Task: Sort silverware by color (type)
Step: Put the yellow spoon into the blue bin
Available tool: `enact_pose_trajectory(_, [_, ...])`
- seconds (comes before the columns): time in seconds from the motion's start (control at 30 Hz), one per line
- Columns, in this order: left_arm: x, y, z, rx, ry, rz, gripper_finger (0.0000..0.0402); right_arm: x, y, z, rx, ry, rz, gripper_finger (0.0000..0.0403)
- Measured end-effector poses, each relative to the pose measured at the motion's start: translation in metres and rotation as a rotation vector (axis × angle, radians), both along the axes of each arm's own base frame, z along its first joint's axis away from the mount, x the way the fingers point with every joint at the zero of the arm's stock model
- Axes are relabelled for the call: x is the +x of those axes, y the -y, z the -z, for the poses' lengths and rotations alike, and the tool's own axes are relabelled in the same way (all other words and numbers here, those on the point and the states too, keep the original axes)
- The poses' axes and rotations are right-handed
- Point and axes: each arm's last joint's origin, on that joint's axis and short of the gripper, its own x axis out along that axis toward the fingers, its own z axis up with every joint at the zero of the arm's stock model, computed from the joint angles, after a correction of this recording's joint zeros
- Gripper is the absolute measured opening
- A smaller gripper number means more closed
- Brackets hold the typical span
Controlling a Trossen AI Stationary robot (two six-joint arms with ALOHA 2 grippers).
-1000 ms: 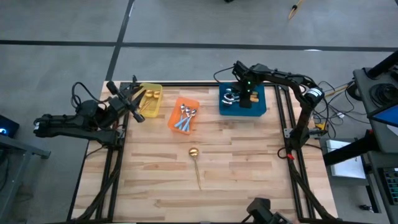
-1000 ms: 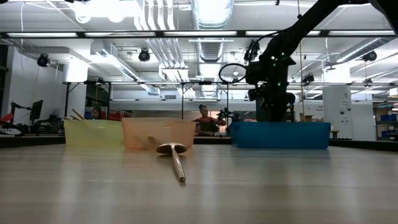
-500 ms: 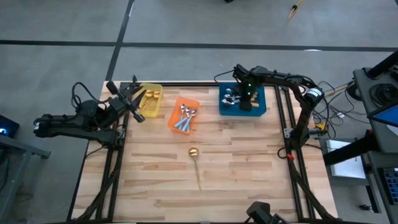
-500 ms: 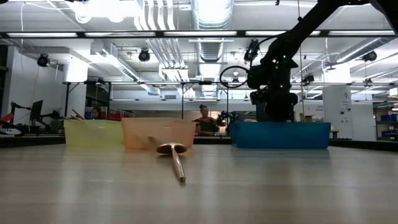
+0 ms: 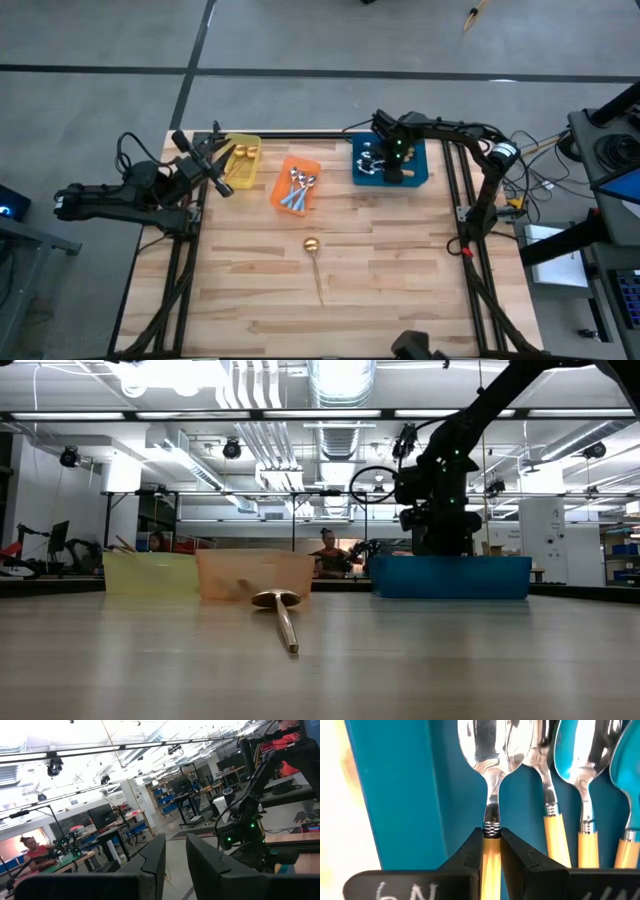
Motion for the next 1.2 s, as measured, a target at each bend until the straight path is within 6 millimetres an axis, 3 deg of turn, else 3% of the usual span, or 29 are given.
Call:
enact_pose_trajectory(0.9, [0.0003,0.0,0.0001,0.0,-0.002,0.0,0.0059,0.0049,-0.0033,0.0,-0.003,0.015,-0.005,0.0032])
enact_pose_trajectory(1.2, [0.0004,0.0,0.0002,0.0,-0.002,0.0,0.0059,0.005,-0.0032,0.0,-0.003,0.016,0.001,0.0087])
